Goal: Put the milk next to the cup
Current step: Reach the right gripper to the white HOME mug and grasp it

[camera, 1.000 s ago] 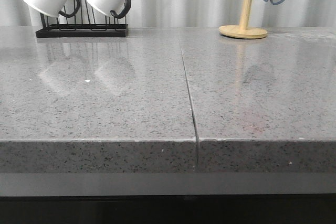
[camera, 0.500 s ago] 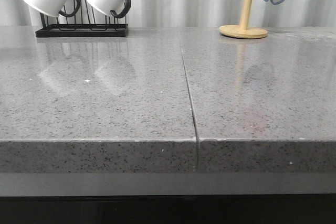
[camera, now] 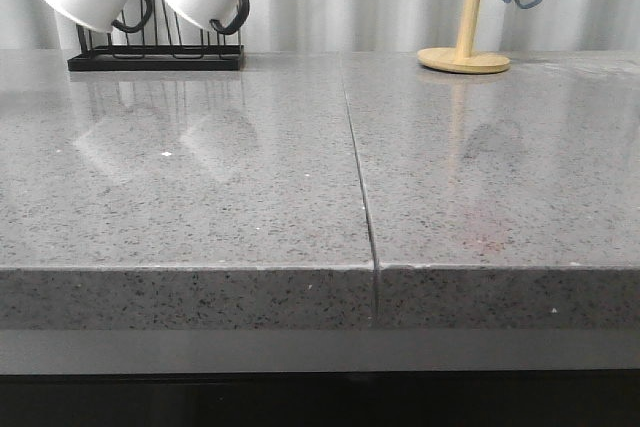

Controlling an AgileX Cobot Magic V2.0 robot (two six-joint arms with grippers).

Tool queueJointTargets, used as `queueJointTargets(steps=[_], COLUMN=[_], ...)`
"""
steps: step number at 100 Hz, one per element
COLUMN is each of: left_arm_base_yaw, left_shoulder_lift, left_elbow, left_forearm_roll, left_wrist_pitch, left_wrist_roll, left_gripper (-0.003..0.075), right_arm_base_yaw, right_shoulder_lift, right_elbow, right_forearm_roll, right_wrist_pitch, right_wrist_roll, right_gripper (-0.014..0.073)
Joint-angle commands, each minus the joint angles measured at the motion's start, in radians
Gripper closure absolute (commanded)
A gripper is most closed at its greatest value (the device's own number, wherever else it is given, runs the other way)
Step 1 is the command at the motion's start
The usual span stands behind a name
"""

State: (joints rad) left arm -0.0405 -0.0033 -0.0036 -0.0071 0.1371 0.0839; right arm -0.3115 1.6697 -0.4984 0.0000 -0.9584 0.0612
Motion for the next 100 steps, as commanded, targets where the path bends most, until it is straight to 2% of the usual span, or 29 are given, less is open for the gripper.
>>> queueJointTargets(steps=[1, 18, 24, 32, 37, 45, 72, 84, 100], left_arm_base_yaw=[-0.007, -0.007, -0.007, -0.007, -0.007, -0.007, -0.007, -0.007, -0.007], left_shoulder_lift=[-0.031, -0.031, -0.031, -0.031, -0.031, -0.031, -0.031, -0.031, -0.031], left_elbow=[0.045, 0.045, 0.045, 0.045, 0.045, 0.045, 0.045, 0.045, 0.045], left_forearm_roll=[-0.002, -0.002, -0.002, -0.002, -0.002, -0.002, -0.002, -0.002, -0.002], left_wrist_pitch=[-0.080, -0.080, -0.080, -0.080, -0.080, -0.080, -0.080, -0.080, -0.080], left_wrist_roll=[-0.008, -0.008, -0.008, -0.008, -0.008, -0.008, -0.008, -0.008, -0.008], left_gripper=[0.0741, 0.0741, 0.0741, 0.0741, 0.0741, 0.0741, 0.0741, 0.0741, 0.0741], right_arm_base_yaw=[-0.008, -0.008, -0.008, -0.008, -0.008, -0.008, 0.006, 0.063, 0.187], right_shoulder_lift=[-0.012, 0.013, 0.023, 0.033, 0.035, 0.035, 0.019, -0.029, -0.061], right_elbow=[-0.048, -0.124, -0.149, -0.171, -0.174, -0.175, -0.175, -0.178, -0.206], right_forearm_roll=[0.007, 0.012, 0.012, 0.012, 0.012, 0.012, 0.010, 0.010, 0.010], right_wrist_pitch=[-0.093, -0.059, -0.028, -0.002, 0.017, 0.034, 0.034, 0.032, 0.033], right_wrist_roll=[-0.004, -0.004, -0.004, -0.004, -0.004, -0.004, -0.002, -0.002, -0.002], right_gripper=[0.0230, 0.0232, 0.0259, 0.0386, 0.0511, 0.0662, 0.0661, 0.0659, 0.0659])
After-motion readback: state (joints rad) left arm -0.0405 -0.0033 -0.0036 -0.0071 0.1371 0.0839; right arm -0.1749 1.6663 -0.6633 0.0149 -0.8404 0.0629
